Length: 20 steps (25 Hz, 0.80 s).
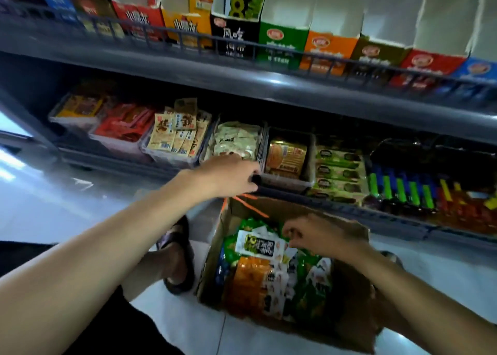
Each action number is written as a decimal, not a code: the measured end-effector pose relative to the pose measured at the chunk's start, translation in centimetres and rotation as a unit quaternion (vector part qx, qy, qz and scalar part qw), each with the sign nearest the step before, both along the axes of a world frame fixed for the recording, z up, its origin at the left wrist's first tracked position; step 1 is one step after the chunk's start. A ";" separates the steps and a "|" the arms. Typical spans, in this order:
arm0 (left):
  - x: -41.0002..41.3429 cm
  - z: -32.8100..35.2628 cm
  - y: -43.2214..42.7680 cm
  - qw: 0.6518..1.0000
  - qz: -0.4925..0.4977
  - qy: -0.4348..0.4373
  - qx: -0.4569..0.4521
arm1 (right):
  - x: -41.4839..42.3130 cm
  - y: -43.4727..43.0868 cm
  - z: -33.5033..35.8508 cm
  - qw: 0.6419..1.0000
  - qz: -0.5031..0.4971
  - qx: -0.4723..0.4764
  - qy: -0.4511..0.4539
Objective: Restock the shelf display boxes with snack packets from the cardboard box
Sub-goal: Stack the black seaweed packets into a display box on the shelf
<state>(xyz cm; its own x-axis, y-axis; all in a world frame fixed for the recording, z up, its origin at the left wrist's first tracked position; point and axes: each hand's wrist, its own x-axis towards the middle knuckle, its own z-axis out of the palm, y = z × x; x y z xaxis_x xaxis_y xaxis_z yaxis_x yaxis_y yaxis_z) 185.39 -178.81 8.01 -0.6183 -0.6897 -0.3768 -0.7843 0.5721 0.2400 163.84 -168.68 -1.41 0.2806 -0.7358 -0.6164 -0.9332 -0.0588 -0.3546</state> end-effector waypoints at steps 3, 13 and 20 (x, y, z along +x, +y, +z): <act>0.8 -5.3 0.6 0.994 0.032 -0.086 0.058 | -0.8 1.2 -7.0 0.996 -0.032 0.073 0.036; 2.3 -16.4 2.1 0.975 0.148 -0.122 0.116 | 4.1 0.6 -18.4 0.990 -0.020 -0.110 0.086; 2.4 -17.3 2.4 0.978 0.161 -0.097 0.095 | 4.0 0.0 -21.8 0.971 -0.014 -0.193 0.142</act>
